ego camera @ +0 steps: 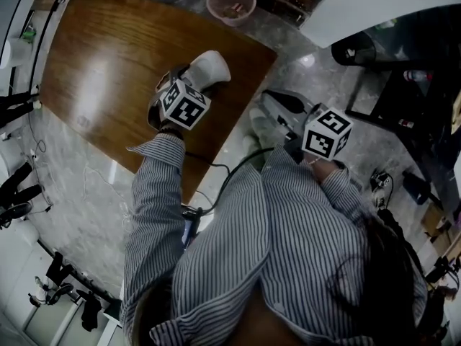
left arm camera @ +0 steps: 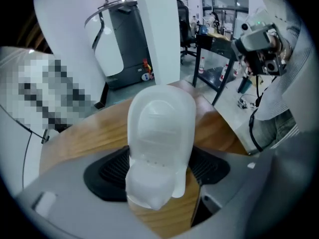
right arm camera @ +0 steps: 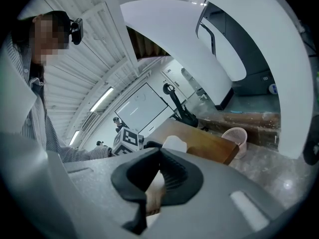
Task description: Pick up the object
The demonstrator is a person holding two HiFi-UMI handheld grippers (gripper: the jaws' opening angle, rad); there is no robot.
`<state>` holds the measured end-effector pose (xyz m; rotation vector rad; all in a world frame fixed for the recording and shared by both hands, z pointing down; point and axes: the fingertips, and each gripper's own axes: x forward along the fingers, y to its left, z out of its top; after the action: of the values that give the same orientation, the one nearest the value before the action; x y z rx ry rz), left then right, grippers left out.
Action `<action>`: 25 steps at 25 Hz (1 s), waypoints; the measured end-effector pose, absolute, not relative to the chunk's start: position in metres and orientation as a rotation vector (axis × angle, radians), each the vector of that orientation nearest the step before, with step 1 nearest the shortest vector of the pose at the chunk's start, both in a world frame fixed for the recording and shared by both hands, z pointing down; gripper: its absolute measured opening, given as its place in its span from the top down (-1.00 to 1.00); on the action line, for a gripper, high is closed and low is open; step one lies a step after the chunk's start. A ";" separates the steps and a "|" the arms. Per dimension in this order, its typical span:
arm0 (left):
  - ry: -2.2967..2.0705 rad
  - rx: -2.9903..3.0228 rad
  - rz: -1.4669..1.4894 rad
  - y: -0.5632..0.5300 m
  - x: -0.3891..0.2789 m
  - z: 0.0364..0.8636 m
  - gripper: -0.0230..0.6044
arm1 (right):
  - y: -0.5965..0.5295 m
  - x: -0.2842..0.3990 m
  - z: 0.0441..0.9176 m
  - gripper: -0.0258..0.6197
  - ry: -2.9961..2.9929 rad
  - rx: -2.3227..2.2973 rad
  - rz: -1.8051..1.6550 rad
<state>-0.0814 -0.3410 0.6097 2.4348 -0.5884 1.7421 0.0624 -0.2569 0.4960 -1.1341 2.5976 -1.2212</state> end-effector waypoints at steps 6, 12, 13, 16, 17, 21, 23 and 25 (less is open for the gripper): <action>-0.803 2.415 1.375 -0.330 -0.090 0.588 -0.29 | -0.257 0.051 0.490 0.92 2.643 -1.062 -1.203; -0.996 2.381 1.016 -0.319 -0.112 0.561 -0.28 | -0.257 0.027 0.476 0.92 2.721 -0.955 -1.156; -1.026 2.375 0.944 -0.318 -0.116 0.555 -0.28 | -0.257 0.023 0.473 0.92 2.733 -0.937 -1.146; -1.104 2.358 0.707 -0.315 -0.127 0.535 -0.27 | -0.258 0.012 0.462 0.92 2.769 -0.889 -1.111; -1.122 2.351 0.618 -0.313 -0.130 0.528 -0.27 | -0.259 0.008 0.459 0.92 2.778 -0.872 -1.100; -1.159 2.311 0.242 -0.302 -0.143 0.495 -0.23 | -0.262 -0.010 0.441 0.92 2.810 -0.793 -1.056; -1.202 2.275 0.047 -0.298 -0.154 0.476 0.28 | -0.264 -0.019 0.432 0.92 2.821 -0.760 -1.035; -1.233 2.213 -0.082 -0.296 -0.168 0.471 0.42 | -0.267 -0.029 0.426 0.92 2.833 -0.732 -1.017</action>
<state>-0.1676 -0.2964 0.4714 2.2126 -1.2330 -0.0820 -0.0285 -0.2667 0.4257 -0.7316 2.8329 -1.0169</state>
